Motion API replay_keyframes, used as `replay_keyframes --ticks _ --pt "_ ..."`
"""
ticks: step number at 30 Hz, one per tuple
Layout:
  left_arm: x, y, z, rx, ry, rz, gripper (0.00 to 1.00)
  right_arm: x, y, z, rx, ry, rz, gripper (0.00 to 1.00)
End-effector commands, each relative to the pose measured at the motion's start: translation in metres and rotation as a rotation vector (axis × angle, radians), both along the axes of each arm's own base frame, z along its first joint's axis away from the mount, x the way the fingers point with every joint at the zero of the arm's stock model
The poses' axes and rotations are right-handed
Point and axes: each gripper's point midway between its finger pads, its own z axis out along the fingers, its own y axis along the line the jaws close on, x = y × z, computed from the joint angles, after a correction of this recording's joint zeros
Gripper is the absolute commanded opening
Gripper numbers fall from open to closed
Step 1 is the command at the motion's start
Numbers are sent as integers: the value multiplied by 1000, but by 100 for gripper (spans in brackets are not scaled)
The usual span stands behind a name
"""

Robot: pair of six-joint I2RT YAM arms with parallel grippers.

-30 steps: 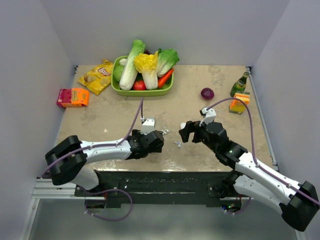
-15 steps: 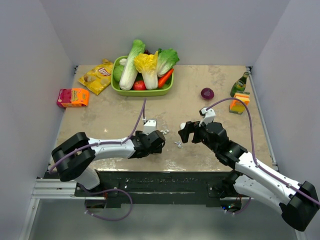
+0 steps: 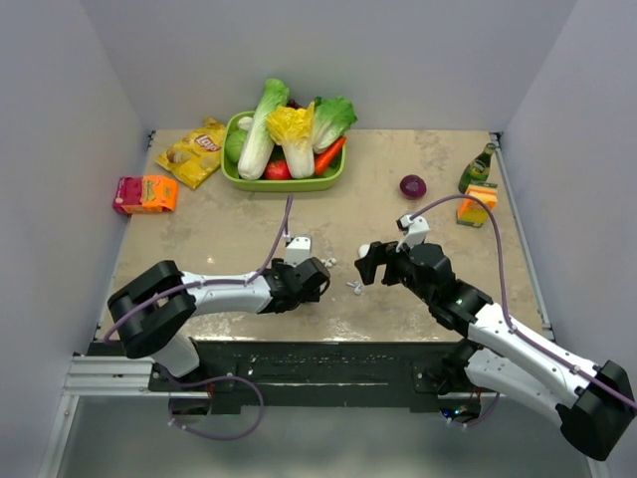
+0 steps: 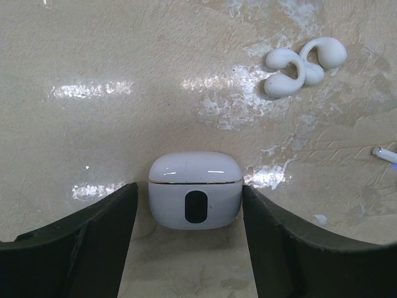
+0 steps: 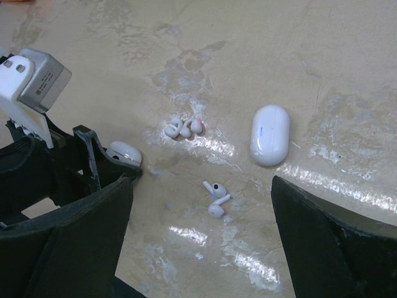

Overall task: Insert the wireless bluetooth earbuds into the charging case
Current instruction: Pick up the charging case at the center of the board.

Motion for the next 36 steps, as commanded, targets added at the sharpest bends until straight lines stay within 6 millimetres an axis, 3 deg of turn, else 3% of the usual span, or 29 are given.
replay_keyframes --ticks 1,7,22,36 --pt "-5 -1 -16 -1 59 18 73 5 5 23 43 -47 -2 96" --pt "-6 0 -20 28 73 25 73 5 3 22 37 -47 -7 96" --pt "-16 26 -27 122 99 42 71 7 5 20 36 -46 -5 96" --pt "-23 21 -34 148 123 4 72 7 4 15 34 -41 -9 96"
